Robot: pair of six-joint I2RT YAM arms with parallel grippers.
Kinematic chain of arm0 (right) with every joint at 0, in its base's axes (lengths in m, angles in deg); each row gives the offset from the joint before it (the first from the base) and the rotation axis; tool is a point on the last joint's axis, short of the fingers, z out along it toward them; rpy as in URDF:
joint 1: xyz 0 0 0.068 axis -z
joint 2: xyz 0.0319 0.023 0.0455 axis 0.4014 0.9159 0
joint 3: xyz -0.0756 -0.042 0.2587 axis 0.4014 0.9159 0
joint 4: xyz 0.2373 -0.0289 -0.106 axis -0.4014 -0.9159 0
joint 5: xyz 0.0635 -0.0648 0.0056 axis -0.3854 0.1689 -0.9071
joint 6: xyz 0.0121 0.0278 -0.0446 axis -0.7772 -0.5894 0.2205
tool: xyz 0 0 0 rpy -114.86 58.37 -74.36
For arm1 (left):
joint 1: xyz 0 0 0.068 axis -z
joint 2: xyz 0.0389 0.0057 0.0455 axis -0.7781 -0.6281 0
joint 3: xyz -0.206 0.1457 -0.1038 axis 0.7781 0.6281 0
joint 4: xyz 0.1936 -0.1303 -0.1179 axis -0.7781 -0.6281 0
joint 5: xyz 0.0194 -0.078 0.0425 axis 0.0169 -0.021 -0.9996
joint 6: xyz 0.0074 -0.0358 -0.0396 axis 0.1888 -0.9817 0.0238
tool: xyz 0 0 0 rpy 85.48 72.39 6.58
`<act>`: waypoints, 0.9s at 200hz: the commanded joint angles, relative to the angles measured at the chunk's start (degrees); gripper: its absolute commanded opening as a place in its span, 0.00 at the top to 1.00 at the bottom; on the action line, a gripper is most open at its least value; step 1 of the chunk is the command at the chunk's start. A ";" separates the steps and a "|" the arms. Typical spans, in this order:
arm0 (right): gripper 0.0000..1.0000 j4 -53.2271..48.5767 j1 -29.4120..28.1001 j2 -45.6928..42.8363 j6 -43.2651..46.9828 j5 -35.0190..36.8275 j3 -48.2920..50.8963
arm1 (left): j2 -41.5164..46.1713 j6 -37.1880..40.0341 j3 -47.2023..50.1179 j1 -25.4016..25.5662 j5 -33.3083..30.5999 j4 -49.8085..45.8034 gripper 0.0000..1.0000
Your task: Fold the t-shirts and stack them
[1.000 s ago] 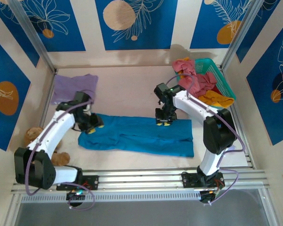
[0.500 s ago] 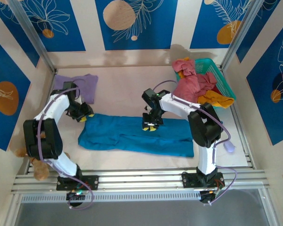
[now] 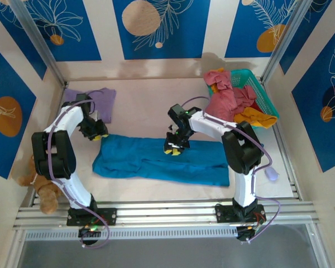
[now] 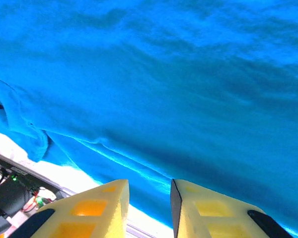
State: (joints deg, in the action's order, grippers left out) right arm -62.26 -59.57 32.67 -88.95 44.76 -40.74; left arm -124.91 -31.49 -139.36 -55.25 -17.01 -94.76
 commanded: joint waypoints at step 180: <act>0.70 0.60 1.76 1.83 -1.71 -0.65 7.90 | -9.84 -0.56 -12.94 -0.76 -0.05 -8.31 1.00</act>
State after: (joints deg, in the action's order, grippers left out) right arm -59.52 -57.82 35.44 -90.94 41.41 -33.42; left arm -133.59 -32.34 -151.82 -55.28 -14.43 -100.16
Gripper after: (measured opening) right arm 0.302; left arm 0.045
